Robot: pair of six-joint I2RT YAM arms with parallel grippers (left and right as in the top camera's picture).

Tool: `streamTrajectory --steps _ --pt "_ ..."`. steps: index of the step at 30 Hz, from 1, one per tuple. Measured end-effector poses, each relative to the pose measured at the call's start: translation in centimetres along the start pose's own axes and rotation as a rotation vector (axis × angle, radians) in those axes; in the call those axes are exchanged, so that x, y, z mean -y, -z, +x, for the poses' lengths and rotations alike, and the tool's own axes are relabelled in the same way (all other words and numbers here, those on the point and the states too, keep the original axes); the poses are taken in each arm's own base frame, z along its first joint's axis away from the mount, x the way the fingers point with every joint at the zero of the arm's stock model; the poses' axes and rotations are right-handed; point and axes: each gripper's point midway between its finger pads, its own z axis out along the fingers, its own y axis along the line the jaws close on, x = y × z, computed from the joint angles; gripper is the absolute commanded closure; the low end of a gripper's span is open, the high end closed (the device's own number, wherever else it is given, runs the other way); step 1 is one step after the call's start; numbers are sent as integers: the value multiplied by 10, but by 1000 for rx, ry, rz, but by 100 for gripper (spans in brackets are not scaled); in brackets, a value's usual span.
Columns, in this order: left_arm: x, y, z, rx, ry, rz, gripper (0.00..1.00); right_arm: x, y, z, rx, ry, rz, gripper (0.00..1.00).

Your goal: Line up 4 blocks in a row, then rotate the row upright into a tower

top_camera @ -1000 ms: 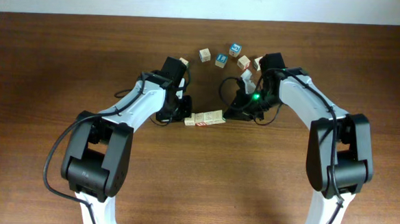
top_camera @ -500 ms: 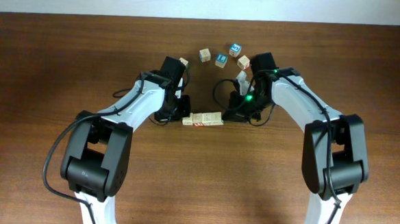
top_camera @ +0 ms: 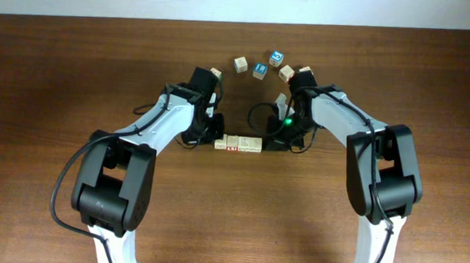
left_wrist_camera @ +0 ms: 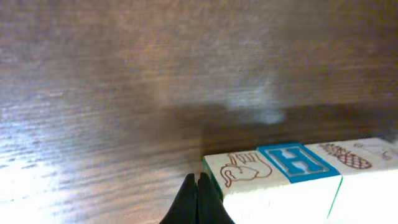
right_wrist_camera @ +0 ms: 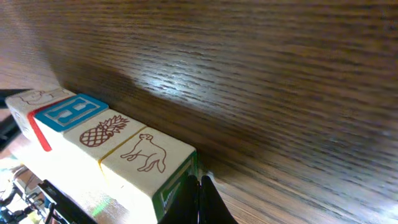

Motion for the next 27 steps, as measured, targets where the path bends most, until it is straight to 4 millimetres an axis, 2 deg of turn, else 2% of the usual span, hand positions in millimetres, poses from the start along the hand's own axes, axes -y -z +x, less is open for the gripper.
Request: streamTrajectory --steps 2,3,5,8,10,12,15,18,22,24,26,27 --pt "-6 0 4 -10 -3 -44 88 -3 -3 2 -5 4 -2 78" --pt "-10 0 5 -9 -7 -64 81 -4 -3 2 -7 7 -6 76" --pt "-19 1 2 3 -14 -111 75 -5 -2 2 -9 1 -16 75" --pt "-26 2 1 10 -16 -140 73 -5 -2 3 -11 0 -20 74" --pt "-27 2 0 12 -16 -146 76 -5 -2 3 -11 -1 -20 73" --pt "-27 2 0 14 -16 -146 86 -5 -2 5 -23 -24 -19 73" --pt "-18 0 3 5 -26 -116 88 1 1 11 -45 -90 -9 74" --pt "-10 -1 5 -3 -35 -89 87 25 14 15 -58 -191 39 73" --pt "-8 -1 6 -6 -36 -83 87 55 33 13 -22 -239 167 73" --pt "-13 -1 8 -12 -34 -106 88 61 36 12 -13 -244 200 86" --pt "-17 0 8 -12 -32 -128 90 64 37 12 -15 -220 211 94" --pt "-21 1 7 -8 -26 -138 96 65 38 11 -13 -201 208 95"
